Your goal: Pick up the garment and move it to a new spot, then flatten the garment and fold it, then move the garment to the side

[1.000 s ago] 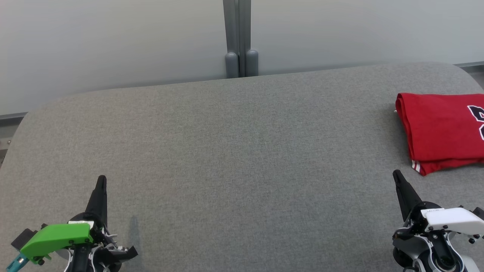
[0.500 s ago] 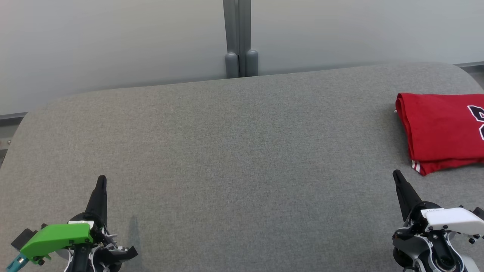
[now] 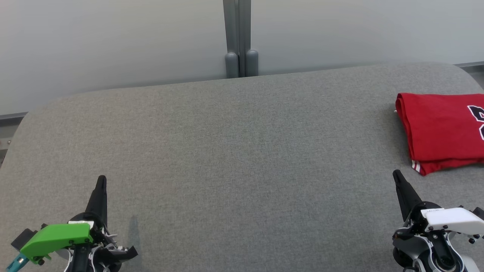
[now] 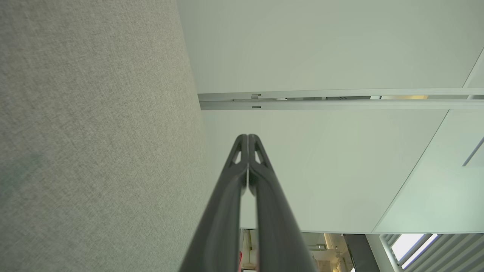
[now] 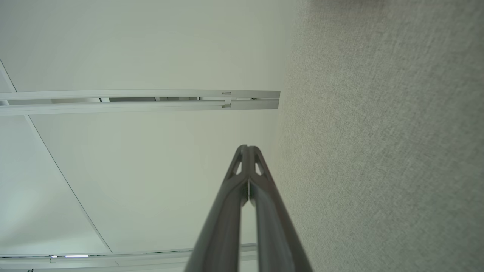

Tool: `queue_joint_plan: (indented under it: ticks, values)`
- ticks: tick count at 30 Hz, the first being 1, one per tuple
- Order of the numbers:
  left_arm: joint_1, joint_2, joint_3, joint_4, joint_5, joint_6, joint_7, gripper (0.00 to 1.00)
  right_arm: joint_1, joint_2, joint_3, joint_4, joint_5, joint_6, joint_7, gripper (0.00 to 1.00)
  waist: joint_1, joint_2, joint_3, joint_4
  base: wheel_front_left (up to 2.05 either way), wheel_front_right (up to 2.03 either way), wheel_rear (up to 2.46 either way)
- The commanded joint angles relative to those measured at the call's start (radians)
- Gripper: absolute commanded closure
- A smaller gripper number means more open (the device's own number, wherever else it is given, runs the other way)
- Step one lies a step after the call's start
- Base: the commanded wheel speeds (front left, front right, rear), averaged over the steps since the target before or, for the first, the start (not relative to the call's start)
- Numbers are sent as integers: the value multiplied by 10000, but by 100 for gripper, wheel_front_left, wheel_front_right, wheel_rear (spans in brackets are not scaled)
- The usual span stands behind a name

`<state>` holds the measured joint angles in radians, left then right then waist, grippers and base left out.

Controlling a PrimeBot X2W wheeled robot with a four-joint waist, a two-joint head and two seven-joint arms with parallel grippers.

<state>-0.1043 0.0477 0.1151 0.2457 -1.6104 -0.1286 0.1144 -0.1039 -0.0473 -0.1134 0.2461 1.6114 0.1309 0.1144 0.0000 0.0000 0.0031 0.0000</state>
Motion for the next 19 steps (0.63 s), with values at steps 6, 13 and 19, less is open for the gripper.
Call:
queue_joint_plan:
  ticks: [6, 13, 19]
  values:
    - [-102, 50, 26, -17, -30, -49, 42, 100, -91, -56, -21, -33, 32, -3, 26, 100, 0, 0, 0, 0, 0, 0, 0]
    - [-102, 49, 26, -17, -30, -49, 43, 100, -91, -56, -21, -33, 32, -3, 26, 100, 0, 0, 0, 0, 0, 0, 0]
    - [-102, 49, 26, -18, -29, -49, 43, 100, -91, -56, -21, -33, 32, -3, 26, 100, 0, 0, 0, 0, 0, 0, 0]
